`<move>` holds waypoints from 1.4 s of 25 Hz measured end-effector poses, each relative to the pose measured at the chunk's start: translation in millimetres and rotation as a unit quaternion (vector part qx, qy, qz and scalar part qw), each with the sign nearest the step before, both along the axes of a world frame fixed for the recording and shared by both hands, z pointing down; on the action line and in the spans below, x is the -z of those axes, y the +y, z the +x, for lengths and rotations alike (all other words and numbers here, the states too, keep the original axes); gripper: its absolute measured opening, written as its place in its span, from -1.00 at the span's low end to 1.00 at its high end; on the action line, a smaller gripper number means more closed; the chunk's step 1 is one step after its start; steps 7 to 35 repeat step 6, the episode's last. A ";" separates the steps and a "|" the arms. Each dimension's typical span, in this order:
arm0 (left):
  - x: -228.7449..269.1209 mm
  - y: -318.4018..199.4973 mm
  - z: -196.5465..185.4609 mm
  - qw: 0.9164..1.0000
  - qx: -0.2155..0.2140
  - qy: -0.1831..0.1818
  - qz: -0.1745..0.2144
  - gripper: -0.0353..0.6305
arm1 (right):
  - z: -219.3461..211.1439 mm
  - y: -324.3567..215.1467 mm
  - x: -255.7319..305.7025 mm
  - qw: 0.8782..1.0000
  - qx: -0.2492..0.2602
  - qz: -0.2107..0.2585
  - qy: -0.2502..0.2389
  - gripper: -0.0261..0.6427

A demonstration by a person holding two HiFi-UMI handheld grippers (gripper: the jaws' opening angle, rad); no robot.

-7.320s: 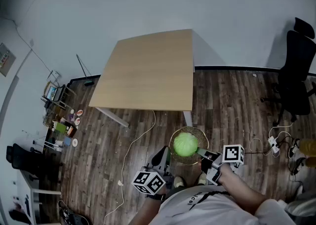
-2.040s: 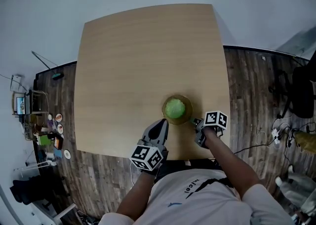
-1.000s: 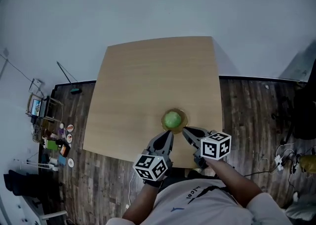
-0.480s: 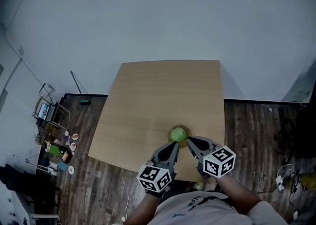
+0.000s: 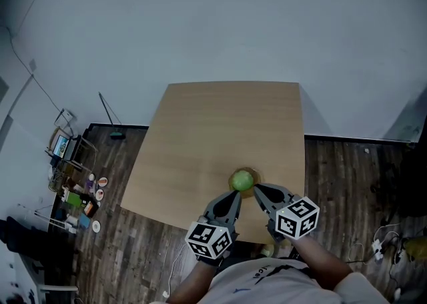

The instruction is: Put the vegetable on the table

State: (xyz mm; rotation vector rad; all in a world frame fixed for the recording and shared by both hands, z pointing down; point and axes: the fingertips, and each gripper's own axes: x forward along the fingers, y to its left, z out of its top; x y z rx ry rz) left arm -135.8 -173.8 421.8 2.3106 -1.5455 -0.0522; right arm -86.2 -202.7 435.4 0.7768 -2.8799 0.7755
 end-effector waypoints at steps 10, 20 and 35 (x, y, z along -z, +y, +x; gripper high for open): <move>-1.9 0.3 -2.3 1.000 0.003 -0.002 -0.001 -0.85 | -2.0 1.6 -3.5 1.000 0.003 -0.001 0.001 -0.88; -1.9 0.3 -2.3 1.000 0.003 -0.002 -0.001 -0.85 | -2.0 1.6 -3.5 1.000 0.003 -0.001 0.001 -0.88; -1.9 0.3 -2.3 1.000 0.003 -0.002 -0.001 -0.85 | -2.0 1.6 -3.5 1.000 0.003 -0.001 0.001 -0.88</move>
